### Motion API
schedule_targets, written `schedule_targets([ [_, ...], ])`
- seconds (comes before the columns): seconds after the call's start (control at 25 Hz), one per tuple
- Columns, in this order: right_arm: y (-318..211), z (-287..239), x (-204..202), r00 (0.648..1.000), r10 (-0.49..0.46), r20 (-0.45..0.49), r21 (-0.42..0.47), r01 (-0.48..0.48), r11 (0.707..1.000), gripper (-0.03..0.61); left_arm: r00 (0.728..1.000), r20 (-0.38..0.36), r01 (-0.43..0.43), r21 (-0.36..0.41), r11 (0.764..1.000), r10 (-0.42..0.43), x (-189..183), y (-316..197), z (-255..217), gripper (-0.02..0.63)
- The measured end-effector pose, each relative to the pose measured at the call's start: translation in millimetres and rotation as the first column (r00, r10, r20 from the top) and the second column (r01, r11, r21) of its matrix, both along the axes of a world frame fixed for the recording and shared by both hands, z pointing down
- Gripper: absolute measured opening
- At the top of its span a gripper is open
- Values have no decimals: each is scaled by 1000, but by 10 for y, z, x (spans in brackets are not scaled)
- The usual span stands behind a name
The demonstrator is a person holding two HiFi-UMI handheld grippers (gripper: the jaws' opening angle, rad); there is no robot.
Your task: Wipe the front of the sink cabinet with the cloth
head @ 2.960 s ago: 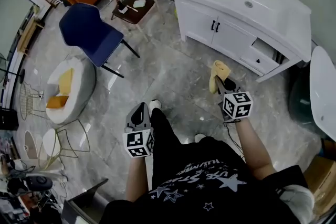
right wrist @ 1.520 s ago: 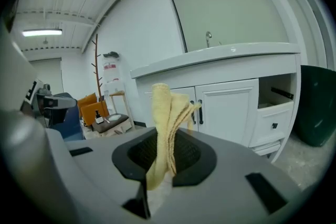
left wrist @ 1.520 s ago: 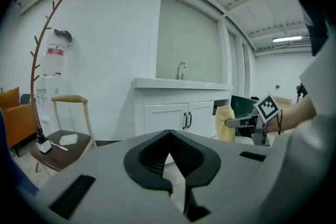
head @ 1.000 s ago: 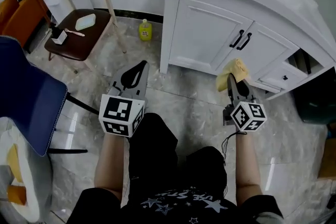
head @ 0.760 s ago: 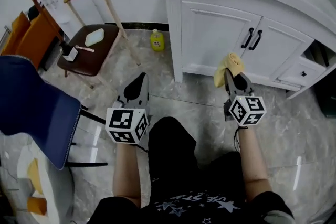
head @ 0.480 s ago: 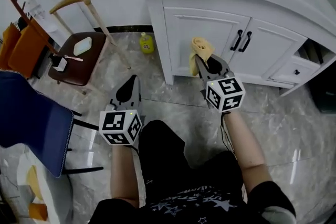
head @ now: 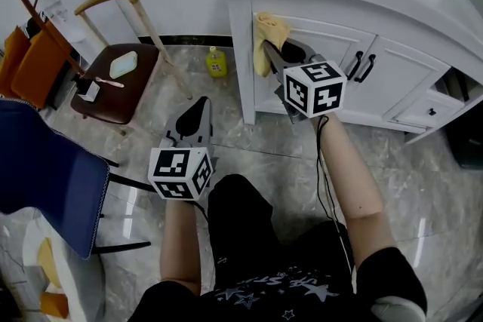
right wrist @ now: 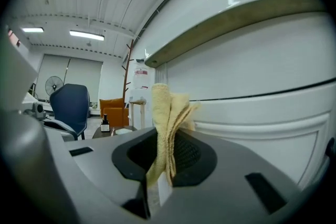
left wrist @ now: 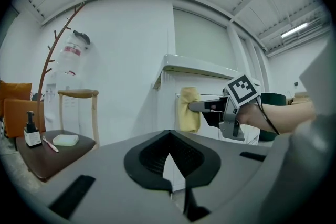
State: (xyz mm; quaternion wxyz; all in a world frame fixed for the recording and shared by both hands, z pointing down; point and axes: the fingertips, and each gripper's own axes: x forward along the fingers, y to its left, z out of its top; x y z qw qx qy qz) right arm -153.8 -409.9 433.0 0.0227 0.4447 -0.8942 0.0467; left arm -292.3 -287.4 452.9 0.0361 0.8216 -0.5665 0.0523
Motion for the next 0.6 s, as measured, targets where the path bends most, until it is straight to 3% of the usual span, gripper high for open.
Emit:
schedule_targets([
  [0.28,-174,40,-38,999,28,-36,-38,-29,999,63,999,11,-37,0,999,37,130,-112,-59,15],
  [0.6,-185,88,378,996,83,-16,-55,-84,995,63,997,39,-59,-11,998,60,281,-153,-94,15],
])
